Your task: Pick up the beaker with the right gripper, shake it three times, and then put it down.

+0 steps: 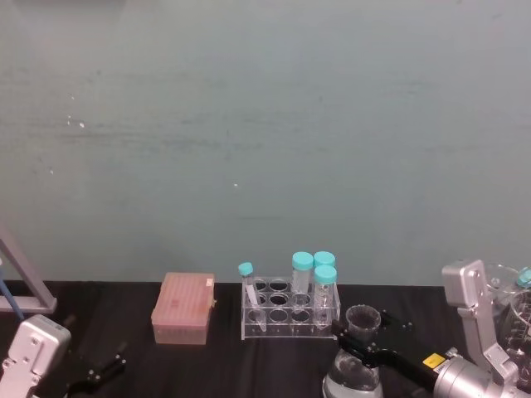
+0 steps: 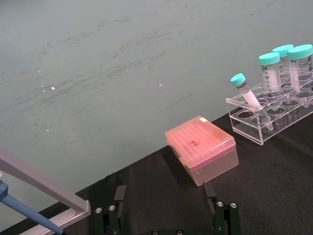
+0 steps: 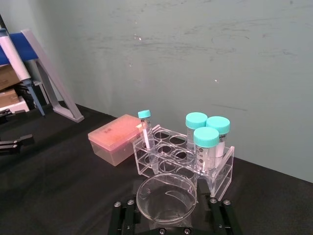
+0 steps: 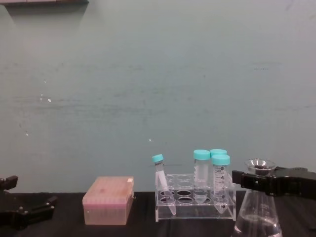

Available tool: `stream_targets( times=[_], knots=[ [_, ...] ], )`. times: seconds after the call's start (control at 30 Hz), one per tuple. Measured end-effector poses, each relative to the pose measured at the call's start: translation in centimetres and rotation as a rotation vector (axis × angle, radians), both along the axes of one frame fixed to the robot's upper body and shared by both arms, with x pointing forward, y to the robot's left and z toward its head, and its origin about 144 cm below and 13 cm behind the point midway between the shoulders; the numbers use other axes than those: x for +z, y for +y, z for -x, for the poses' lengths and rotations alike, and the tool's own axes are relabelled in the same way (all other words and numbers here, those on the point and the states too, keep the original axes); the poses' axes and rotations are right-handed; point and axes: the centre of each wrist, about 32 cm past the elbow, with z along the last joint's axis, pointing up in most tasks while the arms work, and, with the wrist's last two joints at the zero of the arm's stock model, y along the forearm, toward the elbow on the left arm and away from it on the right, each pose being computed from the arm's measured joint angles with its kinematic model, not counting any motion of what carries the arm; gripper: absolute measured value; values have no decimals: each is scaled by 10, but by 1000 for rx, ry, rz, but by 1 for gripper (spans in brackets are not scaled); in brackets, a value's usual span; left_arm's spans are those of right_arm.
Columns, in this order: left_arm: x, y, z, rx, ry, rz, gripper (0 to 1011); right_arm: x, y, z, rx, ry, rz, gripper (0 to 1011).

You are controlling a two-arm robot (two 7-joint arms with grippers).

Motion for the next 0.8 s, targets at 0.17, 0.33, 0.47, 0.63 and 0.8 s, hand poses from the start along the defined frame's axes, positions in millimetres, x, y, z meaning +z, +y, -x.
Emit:
stream_targets(
  times=[0.17, 0.33, 0.47, 0.63, 0.8],
  knots=[
    [0, 0, 0, 0, 0, 0, 1000, 0, 0, 0, 0, 0, 0, 810],
    [0, 0, 0, 0, 0, 0, 1000, 0, 0, 0, 0, 0, 0, 929],
    [0, 0, 0, 0, 0, 0, 1000, 0, 0, 0, 0, 1, 0, 1000],
    [0, 0, 0, 0, 0, 0, 1000, 0, 0, 1, 2, -16, 0, 1000],
    [0, 0, 0, 0, 0, 0, 1000, 3, -3, 4, 13, -69, -32, 1000]
  ],
)
